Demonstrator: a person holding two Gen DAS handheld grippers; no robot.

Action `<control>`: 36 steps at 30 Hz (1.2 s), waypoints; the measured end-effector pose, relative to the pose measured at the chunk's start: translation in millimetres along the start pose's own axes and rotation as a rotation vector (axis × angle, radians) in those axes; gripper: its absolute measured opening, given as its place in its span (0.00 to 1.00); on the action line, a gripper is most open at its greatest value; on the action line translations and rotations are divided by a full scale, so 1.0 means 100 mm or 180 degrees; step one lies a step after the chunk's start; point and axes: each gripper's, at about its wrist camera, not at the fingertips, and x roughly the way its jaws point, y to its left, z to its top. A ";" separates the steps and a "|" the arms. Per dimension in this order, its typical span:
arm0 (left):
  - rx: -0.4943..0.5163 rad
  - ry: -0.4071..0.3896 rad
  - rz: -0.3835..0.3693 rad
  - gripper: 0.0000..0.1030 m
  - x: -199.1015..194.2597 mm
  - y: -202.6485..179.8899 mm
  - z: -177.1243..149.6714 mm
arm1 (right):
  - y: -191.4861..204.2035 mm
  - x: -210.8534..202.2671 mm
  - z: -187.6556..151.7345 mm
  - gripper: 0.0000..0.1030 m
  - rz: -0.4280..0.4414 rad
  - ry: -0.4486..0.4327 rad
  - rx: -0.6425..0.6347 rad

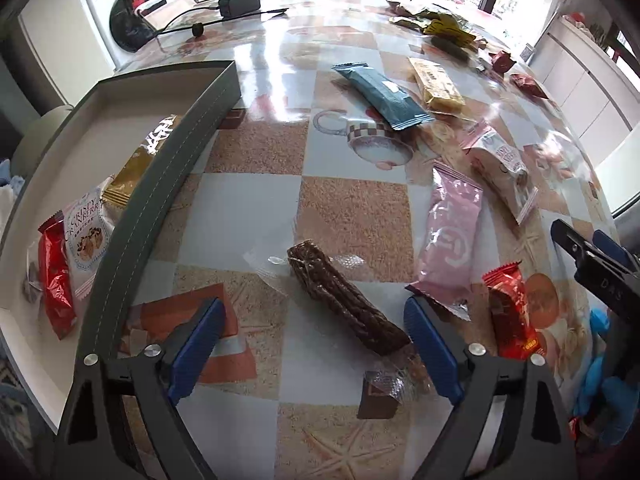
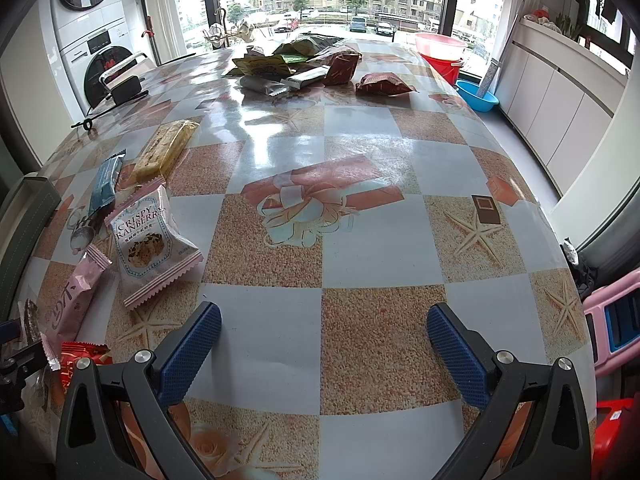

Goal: Organize snacks

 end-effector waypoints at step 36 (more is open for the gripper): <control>0.0055 -0.0118 0.0023 0.84 0.05 0.21 0.19 | 0.00 -0.20 -0.06 1.00 0.0765 0.0239 0.0250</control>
